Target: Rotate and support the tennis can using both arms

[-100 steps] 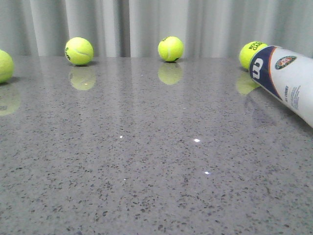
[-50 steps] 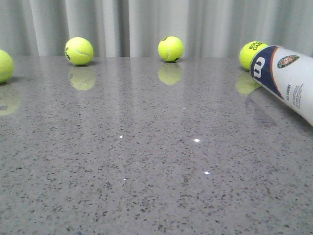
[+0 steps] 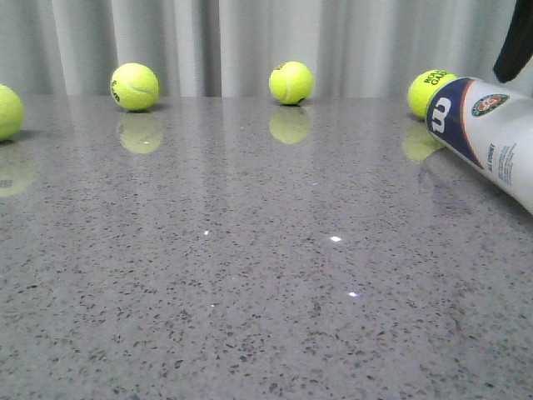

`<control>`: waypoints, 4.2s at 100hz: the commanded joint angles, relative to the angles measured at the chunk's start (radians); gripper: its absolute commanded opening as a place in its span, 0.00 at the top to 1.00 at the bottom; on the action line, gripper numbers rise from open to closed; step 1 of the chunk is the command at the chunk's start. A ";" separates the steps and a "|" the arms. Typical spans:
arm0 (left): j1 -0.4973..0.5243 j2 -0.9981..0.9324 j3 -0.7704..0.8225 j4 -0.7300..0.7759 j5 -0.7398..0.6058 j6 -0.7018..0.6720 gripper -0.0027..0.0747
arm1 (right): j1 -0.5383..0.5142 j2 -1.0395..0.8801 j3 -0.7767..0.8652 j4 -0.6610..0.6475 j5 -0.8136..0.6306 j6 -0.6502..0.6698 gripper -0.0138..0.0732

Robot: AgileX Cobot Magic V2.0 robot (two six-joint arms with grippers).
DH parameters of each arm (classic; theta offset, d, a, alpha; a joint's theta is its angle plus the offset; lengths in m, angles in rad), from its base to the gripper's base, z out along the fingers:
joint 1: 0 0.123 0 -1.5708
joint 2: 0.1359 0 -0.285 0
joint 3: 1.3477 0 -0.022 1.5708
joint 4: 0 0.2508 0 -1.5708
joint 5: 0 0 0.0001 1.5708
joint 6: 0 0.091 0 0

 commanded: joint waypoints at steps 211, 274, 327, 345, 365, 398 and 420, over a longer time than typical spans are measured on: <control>0.003 -0.039 0.047 -0.006 -0.078 -0.012 0.99 | 0.523 0.355 -0.378 -0.075 0.066 -1.197 0.55; 0.003 -0.039 0.047 -0.006 -0.078 -0.012 0.99 | 0.523 0.327 -0.386 -0.074 0.066 -1.185 0.11; 0.003 -0.039 0.047 -0.006 -0.078 -0.012 0.99 | 0.523 0.168 -0.383 -0.282 -0.012 -0.385 0.54; 0.003 -0.039 0.047 -0.006 -0.078 -0.012 0.99 | 0.523 0.150 -0.378 -0.404 -0.006 -0.113 0.91; 0.003 -0.039 0.047 -0.006 -0.078 -0.012 0.99 | 0.482 0.123 -0.377 -0.399 0.004 0.073 0.92; 0.003 -0.039 0.047 -0.006 -0.078 -0.012 0.99 | 0.254 -0.068 -0.187 -0.261 0.003 0.095 0.92; 0.003 -0.039 0.047 -0.006 -0.078 -0.012 0.99 | 0.106 -0.254 0.027 -0.231 -0.079 0.094 0.92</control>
